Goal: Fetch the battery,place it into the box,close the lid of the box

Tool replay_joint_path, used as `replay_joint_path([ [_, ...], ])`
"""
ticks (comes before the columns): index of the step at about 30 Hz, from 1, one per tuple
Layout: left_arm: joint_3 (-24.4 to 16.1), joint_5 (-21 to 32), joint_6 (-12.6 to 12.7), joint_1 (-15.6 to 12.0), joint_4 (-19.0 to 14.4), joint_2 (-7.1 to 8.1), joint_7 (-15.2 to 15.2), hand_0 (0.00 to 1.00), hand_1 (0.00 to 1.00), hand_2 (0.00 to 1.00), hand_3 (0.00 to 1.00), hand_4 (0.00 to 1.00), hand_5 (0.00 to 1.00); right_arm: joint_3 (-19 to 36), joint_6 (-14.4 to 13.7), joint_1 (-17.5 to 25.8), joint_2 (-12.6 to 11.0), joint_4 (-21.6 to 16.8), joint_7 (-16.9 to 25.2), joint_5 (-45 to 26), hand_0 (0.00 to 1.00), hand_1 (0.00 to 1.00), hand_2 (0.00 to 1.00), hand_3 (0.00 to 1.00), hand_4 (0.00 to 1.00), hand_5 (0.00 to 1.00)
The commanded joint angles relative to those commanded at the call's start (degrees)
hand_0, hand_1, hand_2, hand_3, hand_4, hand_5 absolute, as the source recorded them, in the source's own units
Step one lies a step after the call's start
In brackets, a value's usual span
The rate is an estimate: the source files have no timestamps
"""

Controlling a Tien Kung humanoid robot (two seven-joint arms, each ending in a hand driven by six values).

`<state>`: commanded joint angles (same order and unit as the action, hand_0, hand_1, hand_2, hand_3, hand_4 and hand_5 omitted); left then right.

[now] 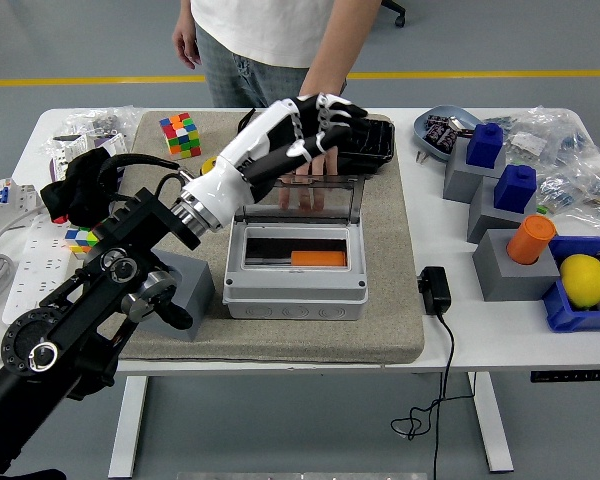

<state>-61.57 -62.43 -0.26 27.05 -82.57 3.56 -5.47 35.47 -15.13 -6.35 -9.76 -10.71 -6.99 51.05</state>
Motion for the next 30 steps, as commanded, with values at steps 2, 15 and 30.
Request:
replay_joint_path([
  [2,0.2,-4.8,4.8,0.1,1.1,0.54,0.8,0.829,0.842,0.827,0.782,0.998,0.787,-0.3,-0.1,0.0,-0.1,0.1,0.0,-0.3,0.910,0.793,0.777,0.799,0.998,0.998],
  [15,8.4,-36.1,11.7,1.5,4.3,4.90,7.4,0.998,0.998,0.959,0.896,0.998,0.946,-0.5,0.3,-0.2,-0.2,0.0,0.2,-0.6,0.908,0.788,0.772,0.798,0.998,0.998],
  [30,11.9,-67.6,4.7,2.5,5.4,6.31,11.8,0.998,0.998,0.984,0.880,0.998,0.998,-0.7,0.2,-0.2,-0.3,0.0,0.2,-0.7,0.906,0.786,0.771,0.798,0.998,0.998],
])
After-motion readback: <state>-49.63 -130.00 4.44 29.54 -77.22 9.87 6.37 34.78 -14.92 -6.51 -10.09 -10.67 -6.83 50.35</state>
